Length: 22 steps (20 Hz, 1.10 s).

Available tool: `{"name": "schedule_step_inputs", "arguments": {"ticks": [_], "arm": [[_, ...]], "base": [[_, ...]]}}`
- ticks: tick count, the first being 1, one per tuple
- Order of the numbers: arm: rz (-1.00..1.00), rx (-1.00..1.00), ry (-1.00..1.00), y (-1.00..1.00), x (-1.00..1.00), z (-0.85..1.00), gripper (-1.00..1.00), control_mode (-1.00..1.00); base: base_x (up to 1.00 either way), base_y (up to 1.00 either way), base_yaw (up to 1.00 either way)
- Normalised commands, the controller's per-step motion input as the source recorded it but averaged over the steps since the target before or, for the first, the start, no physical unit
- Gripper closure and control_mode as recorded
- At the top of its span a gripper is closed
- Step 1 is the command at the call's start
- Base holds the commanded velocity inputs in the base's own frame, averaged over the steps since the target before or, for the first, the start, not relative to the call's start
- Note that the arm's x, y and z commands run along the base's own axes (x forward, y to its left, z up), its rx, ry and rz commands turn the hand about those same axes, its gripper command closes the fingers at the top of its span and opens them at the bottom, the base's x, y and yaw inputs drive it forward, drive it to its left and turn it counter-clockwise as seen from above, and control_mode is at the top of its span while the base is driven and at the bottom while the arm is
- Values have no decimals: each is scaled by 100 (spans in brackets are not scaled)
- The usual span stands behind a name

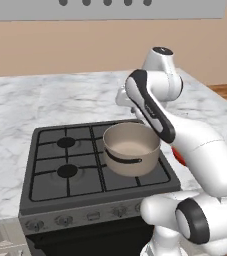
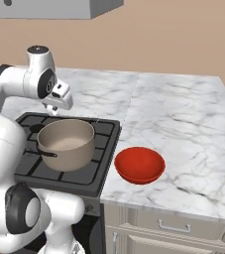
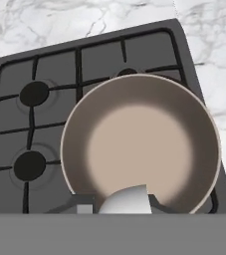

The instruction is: Open the cabinet and move the ladle to the pot. Then close the cabinet.

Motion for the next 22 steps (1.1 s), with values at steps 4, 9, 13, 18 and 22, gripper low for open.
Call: {"name": "schedule_step_inputs", "arguments": {"ticks": [4,9,13,18,22], "arm": [[0,0,3,0,27,-59,100,-100],[0,-1,2,0,19,-55,100,-100],[0,-4,1,0,0,-54,100,-100],[0,-5,0,0,0,-33,100,-100],[0,-5,0,0,0,-18,100,-100]], "base": [[0,0,0],[0,0,0],[0,0,0],[0,0,0],[0,0,0]]}}
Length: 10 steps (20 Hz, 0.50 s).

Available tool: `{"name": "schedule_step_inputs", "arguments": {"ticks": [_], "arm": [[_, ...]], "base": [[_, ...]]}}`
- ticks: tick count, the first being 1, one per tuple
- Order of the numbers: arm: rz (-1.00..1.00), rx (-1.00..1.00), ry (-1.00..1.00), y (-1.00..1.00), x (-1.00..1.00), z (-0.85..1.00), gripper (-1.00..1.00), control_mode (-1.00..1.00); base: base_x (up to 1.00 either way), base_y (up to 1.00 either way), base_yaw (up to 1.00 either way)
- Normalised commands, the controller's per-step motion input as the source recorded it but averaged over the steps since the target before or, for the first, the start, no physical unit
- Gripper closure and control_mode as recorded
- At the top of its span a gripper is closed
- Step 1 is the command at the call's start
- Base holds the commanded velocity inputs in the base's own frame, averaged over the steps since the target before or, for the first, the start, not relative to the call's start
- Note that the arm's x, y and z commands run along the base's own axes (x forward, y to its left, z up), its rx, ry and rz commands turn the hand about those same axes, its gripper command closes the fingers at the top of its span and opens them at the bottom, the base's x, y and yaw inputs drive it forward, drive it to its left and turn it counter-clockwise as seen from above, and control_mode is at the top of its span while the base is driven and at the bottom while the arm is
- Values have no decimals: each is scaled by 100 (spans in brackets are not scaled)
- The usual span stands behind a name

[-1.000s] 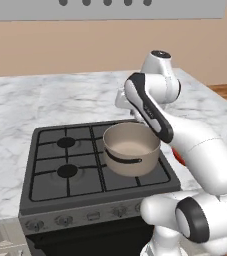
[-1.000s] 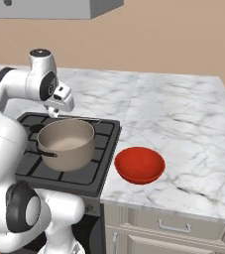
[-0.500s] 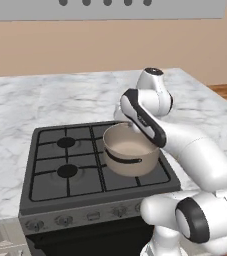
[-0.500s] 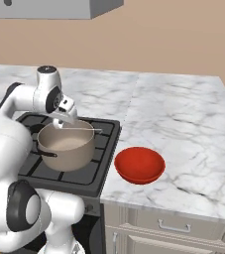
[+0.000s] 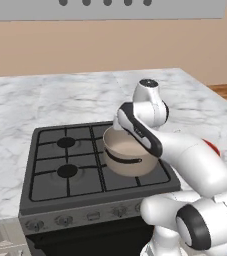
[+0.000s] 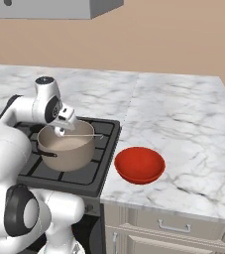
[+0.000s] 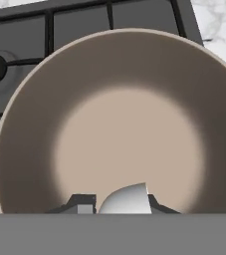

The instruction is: Open the cabinet and move the ladle to the pot. Then close the cabinet.

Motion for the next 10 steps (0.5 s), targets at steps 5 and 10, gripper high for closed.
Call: {"name": "schedule_step_inputs", "arguments": {"ticks": [5,10], "arm": [[1,-4,0,0,1,-19,100,-100],[4,-3,2,0,7,-16,100,-100]], "base": [[0,0,0],[0,0,0]]}}
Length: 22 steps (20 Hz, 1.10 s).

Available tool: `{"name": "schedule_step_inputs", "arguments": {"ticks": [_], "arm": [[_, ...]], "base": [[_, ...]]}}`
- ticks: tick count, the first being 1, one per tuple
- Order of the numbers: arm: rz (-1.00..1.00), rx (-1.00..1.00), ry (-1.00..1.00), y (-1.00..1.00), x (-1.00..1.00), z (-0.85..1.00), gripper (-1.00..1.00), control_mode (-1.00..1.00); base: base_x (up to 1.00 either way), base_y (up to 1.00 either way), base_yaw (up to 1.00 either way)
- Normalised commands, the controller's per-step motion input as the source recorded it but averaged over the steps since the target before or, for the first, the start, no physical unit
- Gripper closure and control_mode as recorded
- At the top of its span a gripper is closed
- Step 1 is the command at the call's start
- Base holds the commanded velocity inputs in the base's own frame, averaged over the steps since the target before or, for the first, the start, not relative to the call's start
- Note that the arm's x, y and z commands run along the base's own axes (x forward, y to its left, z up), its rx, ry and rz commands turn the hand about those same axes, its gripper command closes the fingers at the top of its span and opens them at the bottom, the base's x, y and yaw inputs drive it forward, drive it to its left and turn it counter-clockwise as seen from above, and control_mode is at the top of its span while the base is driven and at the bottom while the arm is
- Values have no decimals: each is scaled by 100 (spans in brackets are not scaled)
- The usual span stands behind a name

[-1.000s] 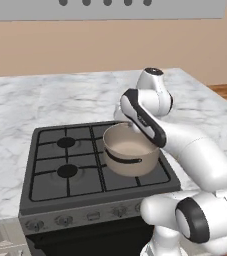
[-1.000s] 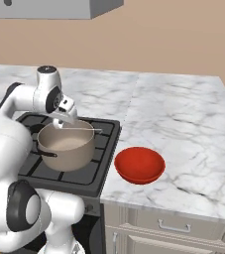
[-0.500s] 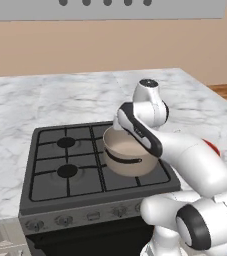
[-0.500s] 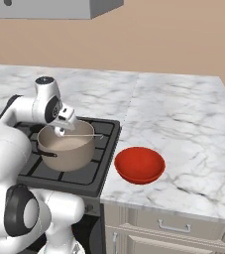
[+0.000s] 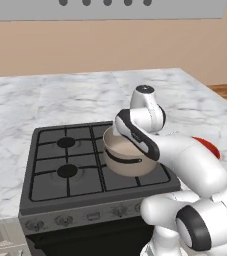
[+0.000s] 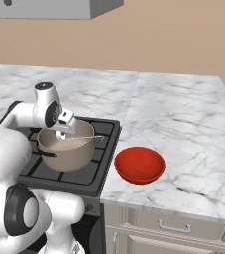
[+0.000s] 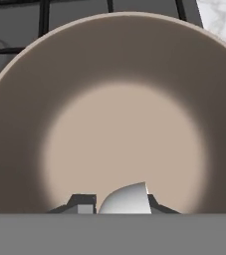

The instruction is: Open the cabinet and move the ladle to the pot. Then close the cabinet.

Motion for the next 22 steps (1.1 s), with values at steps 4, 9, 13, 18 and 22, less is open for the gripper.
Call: {"name": "schedule_step_inputs", "arguments": {"ticks": [4,9,13,18,22], "arm": [[5,-1,1,0,5,-4,100,-100],[5,-1,3,1,8,-9,100,-100],[5,-1,1,9,10,-18,100,-100],[5,-1,1,12,14,-15,100,-100],[4,-2,4,12,18,-17,100,-100]], "base": [[0,0,0],[0,0,0],[0,0,0],[0,0,0],[0,0,0]]}}
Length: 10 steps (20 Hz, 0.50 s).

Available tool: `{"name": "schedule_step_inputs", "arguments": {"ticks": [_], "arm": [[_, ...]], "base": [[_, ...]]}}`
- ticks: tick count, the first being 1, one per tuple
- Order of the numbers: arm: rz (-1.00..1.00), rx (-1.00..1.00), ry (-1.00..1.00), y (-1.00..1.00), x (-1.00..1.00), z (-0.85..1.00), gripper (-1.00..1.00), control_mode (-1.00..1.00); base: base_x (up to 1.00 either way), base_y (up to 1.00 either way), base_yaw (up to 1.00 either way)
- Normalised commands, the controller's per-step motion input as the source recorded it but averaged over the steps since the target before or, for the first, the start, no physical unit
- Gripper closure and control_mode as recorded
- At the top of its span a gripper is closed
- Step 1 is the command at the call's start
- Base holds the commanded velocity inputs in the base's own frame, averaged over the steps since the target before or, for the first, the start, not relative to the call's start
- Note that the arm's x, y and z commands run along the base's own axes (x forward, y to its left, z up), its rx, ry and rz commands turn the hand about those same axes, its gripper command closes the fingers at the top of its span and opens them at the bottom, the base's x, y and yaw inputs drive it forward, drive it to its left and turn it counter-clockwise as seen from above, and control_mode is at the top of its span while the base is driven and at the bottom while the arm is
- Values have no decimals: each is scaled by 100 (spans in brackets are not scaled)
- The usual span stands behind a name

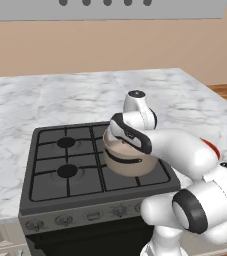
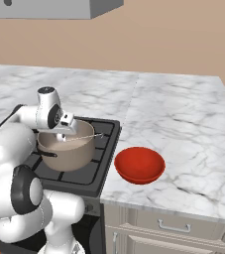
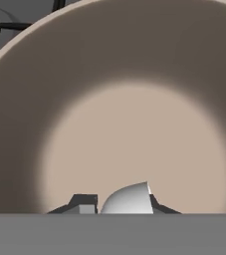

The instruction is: Open the cabinet and move the ladle to the pot. Then close the cabinet.

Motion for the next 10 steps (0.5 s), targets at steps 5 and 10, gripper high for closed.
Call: {"name": "schedule_step_inputs", "arguments": {"ticks": [5,10], "arm": [[3,-1,6,10,15,-23,100,-100],[3,-1,7,15,21,-20,100,-100]], "base": [[0,0,0],[0,0,0]]}}
